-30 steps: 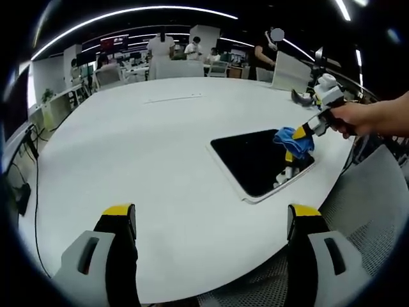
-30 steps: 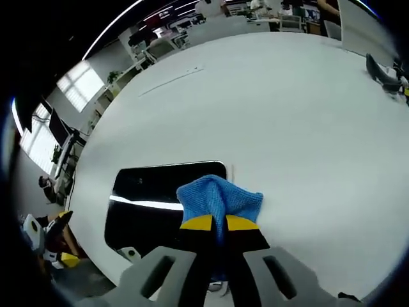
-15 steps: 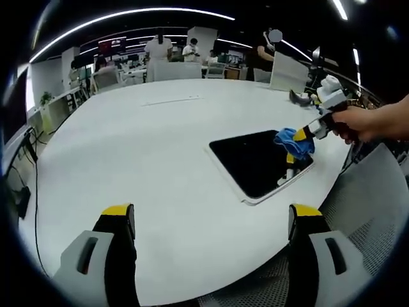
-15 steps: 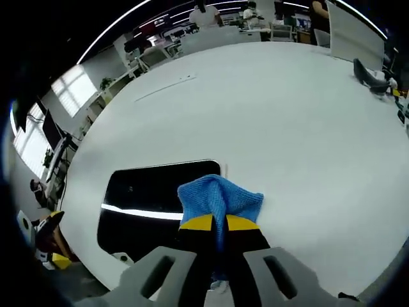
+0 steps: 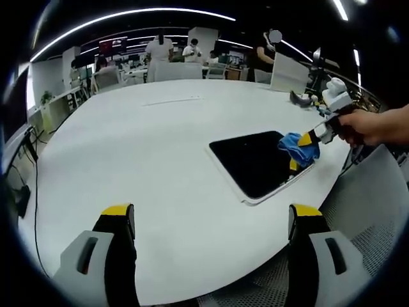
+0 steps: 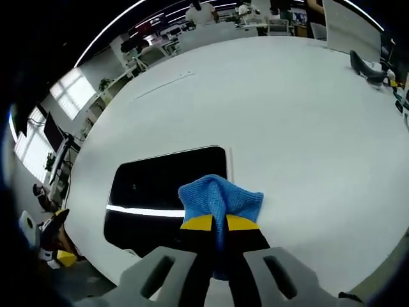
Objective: Wipe the mirror surface with the cleaning cloth until all visible marks leave the cleaned area.
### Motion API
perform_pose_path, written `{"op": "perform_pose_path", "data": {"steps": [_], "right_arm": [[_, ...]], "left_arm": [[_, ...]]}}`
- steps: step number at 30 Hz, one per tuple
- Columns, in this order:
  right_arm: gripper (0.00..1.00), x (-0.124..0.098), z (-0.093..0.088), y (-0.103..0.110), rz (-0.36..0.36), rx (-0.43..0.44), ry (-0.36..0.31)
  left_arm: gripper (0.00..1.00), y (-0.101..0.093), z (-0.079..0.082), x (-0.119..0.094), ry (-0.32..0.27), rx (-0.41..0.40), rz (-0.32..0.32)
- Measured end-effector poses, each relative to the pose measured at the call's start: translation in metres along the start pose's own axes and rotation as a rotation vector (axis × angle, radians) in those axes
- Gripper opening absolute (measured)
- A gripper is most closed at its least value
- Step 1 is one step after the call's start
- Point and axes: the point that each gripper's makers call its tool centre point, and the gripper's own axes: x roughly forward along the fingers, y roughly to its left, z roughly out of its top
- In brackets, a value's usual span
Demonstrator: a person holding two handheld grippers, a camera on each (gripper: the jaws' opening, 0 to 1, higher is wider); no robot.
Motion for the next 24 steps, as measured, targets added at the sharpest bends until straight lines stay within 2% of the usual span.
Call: {"op": "perform_pose_path", "data": {"steps": [11, 16, 24], "right_arm": [[0.00, -0.008, -0.013, 0.001, -0.008, 0.029, 0.018], [0.00, -0.011, -0.017, 0.003, -0.004, 0.070, 0.040], [0.00, -0.011, -0.022, 0.003, -0.005, 0.075, 0.050]], "left_arm": [[0.99, 0.000, 0.005, 0.000, -0.027, 0.001, 0.002], [0.99, 0.000, 0.005, -0.001, -0.033, -0.004, 0.001], [0.99, -0.002, 0.004, 0.001, -0.026, -0.013, -0.011]]}}
